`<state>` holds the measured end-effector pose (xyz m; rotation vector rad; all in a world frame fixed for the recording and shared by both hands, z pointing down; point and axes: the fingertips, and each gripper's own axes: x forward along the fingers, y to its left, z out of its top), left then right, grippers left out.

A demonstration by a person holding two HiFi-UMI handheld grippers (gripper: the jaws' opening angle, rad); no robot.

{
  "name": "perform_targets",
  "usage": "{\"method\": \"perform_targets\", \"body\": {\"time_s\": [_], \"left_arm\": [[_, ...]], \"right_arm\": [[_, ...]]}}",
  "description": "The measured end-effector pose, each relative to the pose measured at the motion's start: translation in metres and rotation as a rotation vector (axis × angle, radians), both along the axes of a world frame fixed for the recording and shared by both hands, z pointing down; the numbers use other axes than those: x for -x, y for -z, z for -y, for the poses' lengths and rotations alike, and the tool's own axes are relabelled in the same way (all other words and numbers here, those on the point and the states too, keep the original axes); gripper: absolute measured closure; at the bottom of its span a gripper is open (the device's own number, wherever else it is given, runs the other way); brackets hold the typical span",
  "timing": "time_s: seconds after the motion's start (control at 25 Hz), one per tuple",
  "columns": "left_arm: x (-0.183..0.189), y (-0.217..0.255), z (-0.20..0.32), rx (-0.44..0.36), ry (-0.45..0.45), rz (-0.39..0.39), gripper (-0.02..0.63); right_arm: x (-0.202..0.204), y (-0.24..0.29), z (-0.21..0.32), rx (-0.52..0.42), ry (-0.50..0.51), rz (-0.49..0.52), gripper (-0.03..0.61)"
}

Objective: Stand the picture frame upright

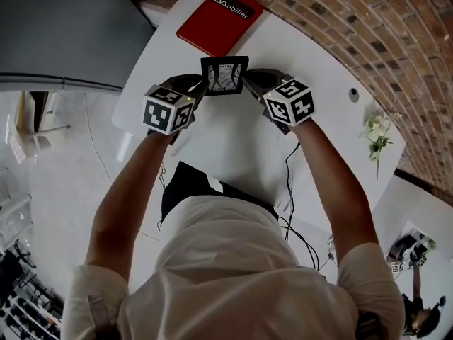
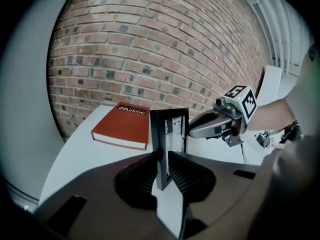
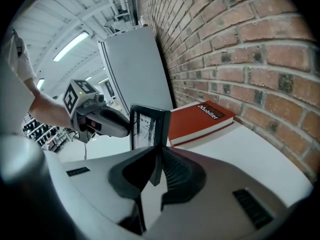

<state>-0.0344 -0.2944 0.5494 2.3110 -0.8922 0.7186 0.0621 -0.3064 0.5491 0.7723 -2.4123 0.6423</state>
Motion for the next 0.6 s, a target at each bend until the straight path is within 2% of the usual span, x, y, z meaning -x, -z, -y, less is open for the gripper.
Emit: {"method": "perform_targets", "body": {"time_s": [0.36, 0.6], "left_arm": [[0.010, 0.002, 0.026, -0.103, -0.048, 0.075, 0.565], [0.017, -0.003, 0.038, -0.142, -0.063, 0.133, 0.572]], "right_arm": [[0.011, 0.011, 0.027, -0.180, 0.011, -0.070, 0.534], [0.016, 0.001, 0.036, -0.233, 0.020, -0.131, 0.537]]}}
